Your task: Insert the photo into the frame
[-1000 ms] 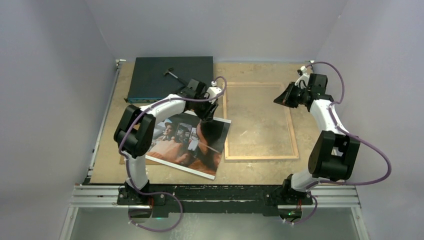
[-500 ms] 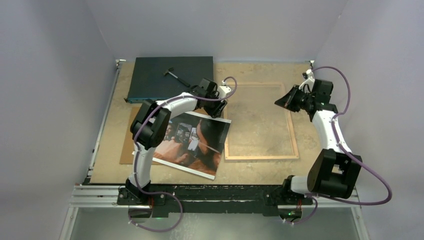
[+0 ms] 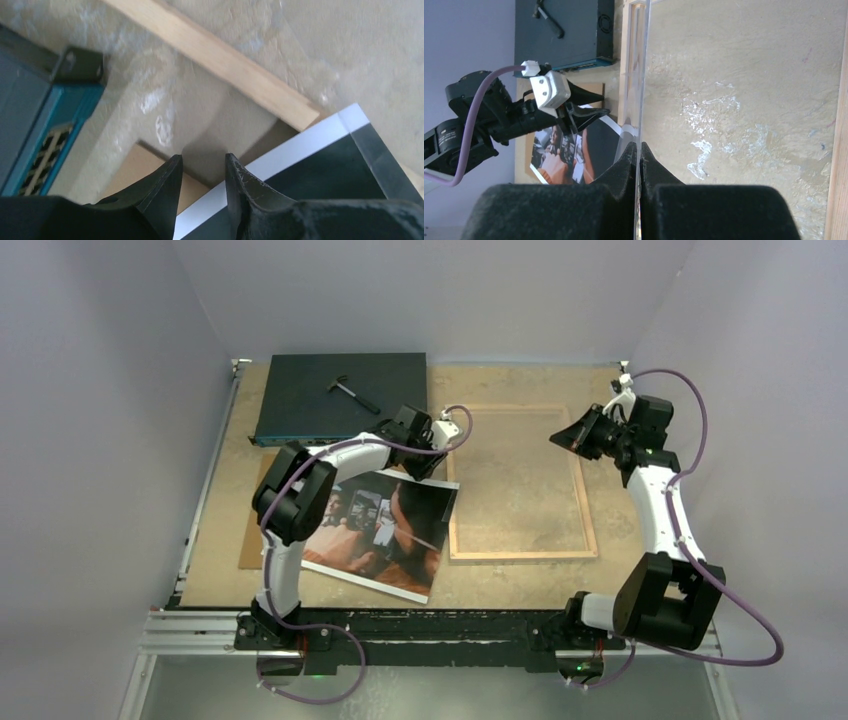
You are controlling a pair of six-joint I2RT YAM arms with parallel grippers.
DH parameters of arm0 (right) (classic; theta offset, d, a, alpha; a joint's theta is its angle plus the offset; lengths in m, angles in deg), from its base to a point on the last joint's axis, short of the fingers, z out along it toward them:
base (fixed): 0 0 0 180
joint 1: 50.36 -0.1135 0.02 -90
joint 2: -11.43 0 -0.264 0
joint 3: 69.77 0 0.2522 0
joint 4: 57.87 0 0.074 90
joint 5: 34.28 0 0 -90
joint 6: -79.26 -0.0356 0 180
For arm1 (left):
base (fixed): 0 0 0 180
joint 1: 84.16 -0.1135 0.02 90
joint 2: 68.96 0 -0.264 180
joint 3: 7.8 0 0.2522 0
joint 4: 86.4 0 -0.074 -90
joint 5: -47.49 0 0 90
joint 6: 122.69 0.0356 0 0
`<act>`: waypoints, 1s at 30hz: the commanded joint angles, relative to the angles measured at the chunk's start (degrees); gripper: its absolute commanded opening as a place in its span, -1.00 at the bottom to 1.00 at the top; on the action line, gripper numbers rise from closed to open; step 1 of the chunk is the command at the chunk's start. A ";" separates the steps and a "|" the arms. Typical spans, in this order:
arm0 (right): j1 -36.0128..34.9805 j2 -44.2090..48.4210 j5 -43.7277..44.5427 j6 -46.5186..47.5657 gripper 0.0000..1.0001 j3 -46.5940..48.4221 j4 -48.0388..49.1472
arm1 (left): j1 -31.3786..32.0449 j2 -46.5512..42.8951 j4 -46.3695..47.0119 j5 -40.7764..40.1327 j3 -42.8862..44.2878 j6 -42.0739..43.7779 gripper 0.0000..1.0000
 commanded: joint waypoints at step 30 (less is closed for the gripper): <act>1.85 1.73 9.06 -9.44 -1.00 9.95 6.74 | 7.25 -21.61 -5.53 10.88 -16.08 5.91 -0.22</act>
